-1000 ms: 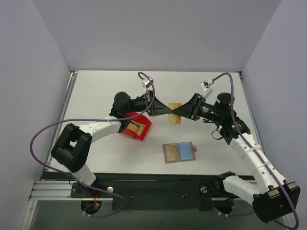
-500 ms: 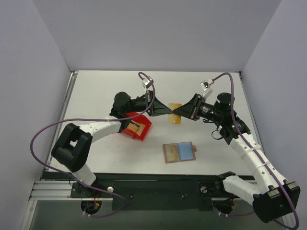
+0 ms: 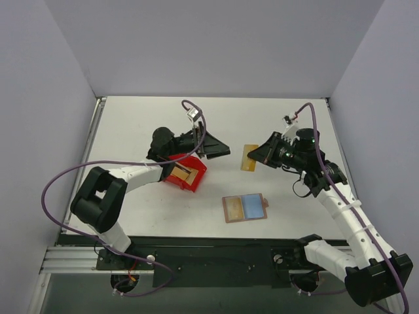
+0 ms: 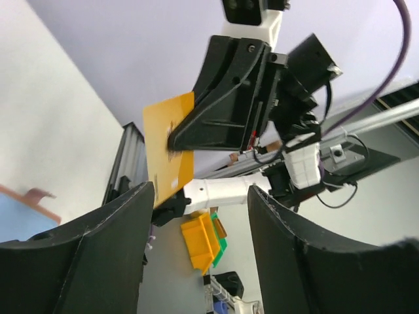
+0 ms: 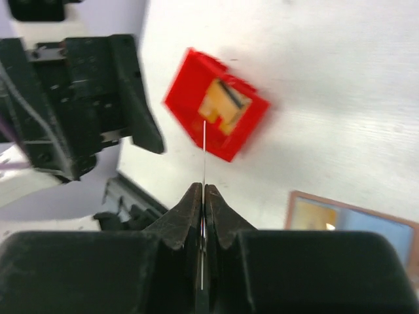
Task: Put the credit cards into the card holder
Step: Insert the credit card into the card holder.
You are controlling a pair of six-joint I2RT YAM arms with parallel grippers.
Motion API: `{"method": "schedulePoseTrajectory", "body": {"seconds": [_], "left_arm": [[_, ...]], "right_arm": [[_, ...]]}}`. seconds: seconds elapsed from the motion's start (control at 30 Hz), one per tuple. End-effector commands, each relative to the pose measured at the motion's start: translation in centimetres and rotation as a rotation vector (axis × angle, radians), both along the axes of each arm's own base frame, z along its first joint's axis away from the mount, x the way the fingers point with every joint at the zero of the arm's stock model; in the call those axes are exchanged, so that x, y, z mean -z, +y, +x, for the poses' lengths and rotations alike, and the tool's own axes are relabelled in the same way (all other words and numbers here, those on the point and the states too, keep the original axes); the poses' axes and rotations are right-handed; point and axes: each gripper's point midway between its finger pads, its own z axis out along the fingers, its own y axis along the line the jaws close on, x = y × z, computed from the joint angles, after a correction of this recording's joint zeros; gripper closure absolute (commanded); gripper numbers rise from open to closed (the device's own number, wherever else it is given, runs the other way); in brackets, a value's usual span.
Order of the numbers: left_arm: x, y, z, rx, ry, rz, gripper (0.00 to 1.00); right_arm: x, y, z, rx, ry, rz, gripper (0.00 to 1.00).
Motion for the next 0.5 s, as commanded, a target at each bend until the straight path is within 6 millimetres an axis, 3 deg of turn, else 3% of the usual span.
{"method": "schedulePoseTrajectory", "body": {"seconds": [0.0,0.07,0.1,0.13,0.17,0.2,0.3,0.47], "left_arm": [[2.4,0.7,1.2,-0.098,-0.084,0.099,0.31],[4.8,0.5,1.5,-0.145,-0.108,0.239,0.31],[7.1,0.3,0.9,-0.133,-0.06,0.346,0.31],[7.8,0.4,1.6,-0.183,-0.139,0.404,0.32],[9.5,0.3,0.9,-0.177,-0.101,0.491,0.37],[10.4,0.6,1.6,-0.226,-0.145,0.55,0.4],[14.3,1.6,1.1,-0.256,-0.109,0.7,0.62],[17.3,3.4,0.6,-0.347,-0.12,0.817,0.88]], "right_arm": [[4.3,-5.9,0.6,0.238,0.108,-0.295,1.0],[6.1,-7.2,0.3,0.262,0.166,-0.384,1.0],[6.9,-7.7,0.2,0.266,0.179,-0.426,1.0],[7.8,-7.8,-0.2,0.251,0.206,-0.449,1.0],[8.8,-8.1,-0.5,0.233,0.222,-0.48,1.0],[9.4,-8.2,-0.7,0.231,0.231,-0.492,1.0],[11.6,-9.2,-1.1,0.264,0.27,-0.549,1.0],[13.7,-10.0,-1.5,0.286,0.328,-0.61,1.0]]}}
